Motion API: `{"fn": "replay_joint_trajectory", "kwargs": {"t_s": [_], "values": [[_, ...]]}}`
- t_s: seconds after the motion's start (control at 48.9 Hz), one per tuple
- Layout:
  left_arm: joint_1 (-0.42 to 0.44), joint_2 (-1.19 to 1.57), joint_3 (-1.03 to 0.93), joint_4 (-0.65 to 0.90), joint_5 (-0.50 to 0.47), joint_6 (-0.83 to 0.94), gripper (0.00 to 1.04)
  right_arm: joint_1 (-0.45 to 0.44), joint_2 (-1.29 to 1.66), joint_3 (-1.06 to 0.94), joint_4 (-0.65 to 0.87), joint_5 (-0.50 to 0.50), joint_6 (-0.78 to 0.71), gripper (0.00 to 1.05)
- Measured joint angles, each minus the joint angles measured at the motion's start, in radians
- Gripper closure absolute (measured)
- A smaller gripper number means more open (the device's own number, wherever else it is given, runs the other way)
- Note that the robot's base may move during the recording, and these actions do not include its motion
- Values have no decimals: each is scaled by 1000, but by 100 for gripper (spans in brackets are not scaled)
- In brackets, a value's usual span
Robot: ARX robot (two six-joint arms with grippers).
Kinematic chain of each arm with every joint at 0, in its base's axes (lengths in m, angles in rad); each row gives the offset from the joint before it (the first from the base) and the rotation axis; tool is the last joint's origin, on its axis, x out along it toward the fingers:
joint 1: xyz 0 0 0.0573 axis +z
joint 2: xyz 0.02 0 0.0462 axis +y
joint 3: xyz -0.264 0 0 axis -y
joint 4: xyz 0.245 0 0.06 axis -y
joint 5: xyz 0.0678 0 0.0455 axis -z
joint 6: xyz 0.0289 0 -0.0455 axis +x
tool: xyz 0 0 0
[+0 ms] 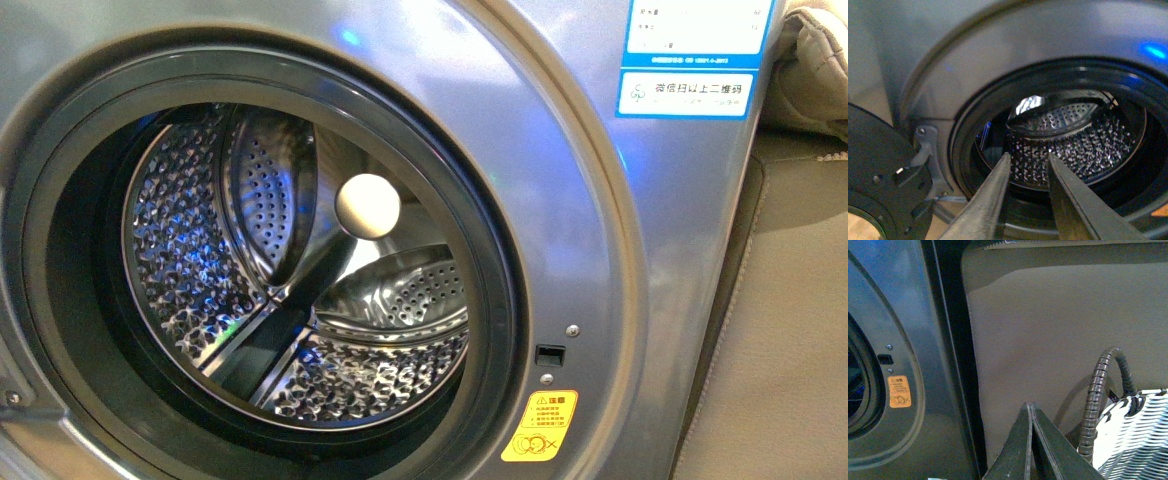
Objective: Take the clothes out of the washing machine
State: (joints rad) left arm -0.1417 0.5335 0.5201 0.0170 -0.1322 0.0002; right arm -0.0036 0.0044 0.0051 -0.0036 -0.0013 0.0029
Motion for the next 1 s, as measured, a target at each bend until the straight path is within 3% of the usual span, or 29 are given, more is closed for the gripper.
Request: {"fn": "replay_joint_trajectory", "kwargs": {"t_s": [0.102,0.143,0.246,0.88,1.003], "values": [[35,-60,-111,43,40,-2,102,0,0,0,0,0,0,102],[85,-89,-148,56,109,-2,101,0,0,0,0,0,0,102],[140,-143,-233,85,125,-2,101,0,0,0,0,1,0,102],[140,-333,-443,109,132,-2,101,0,0,0,0,0,0,102],[140,-444,-457,-15,132,-2,101,0,0,0,0,0,0,102]]}}
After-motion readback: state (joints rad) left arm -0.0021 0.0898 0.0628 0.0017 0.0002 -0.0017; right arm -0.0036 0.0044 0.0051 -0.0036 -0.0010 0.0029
